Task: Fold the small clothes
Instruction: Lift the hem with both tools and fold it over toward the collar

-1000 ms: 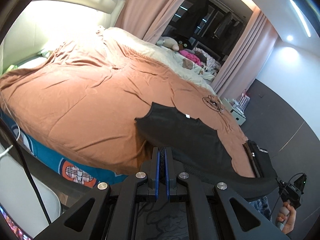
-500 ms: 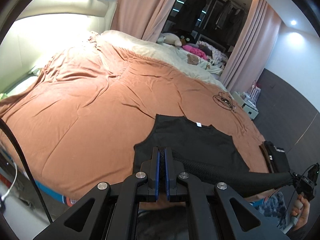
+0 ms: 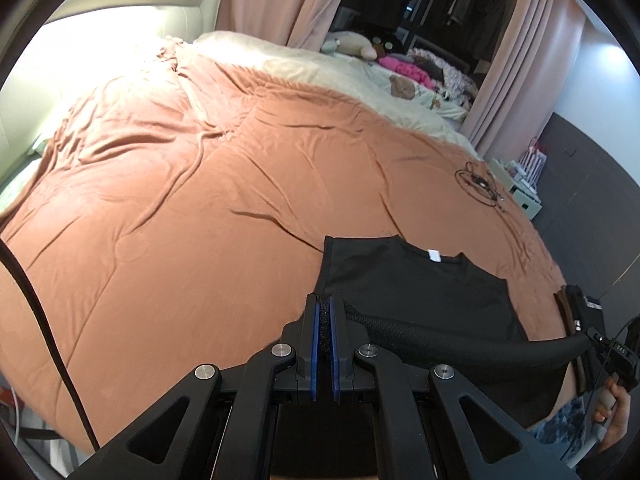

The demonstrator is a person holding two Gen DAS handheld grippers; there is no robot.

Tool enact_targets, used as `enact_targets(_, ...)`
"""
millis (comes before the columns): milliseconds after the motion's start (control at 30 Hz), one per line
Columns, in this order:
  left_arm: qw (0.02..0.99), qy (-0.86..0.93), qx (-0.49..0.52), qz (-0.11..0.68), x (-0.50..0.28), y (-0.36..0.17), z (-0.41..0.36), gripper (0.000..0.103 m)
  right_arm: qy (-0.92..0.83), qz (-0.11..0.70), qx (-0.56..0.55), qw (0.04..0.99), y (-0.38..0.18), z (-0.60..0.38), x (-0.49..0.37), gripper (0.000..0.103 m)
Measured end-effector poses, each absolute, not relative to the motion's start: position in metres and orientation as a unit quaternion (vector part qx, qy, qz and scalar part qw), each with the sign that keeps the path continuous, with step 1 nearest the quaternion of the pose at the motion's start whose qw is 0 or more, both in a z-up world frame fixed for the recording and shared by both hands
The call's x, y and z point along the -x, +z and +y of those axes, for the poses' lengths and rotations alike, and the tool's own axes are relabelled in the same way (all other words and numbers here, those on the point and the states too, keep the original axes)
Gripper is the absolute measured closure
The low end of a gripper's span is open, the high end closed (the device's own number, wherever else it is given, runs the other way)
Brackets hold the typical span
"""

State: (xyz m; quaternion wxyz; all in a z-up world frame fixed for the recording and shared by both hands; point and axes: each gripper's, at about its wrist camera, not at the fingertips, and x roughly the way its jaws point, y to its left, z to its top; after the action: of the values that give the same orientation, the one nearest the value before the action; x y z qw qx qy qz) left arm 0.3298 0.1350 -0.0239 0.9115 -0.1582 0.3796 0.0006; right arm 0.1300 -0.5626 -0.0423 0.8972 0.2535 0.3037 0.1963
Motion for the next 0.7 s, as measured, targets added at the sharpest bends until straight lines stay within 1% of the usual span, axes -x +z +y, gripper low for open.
enact_targets(333,0.899,0.009,0.141,0.415,-0.411,-0.060,0.135,0.099,0.173,0.343,-0.235,0.893,-0.045,-0.541,-0.207,0.100)
enact_targets(700,0.873,0.025,0.128,0.470,-0.482,-0.119,0.136,0.098,0.148,0.389,-0.211,0.884,-0.066,-0.515,-0.272,0.100)
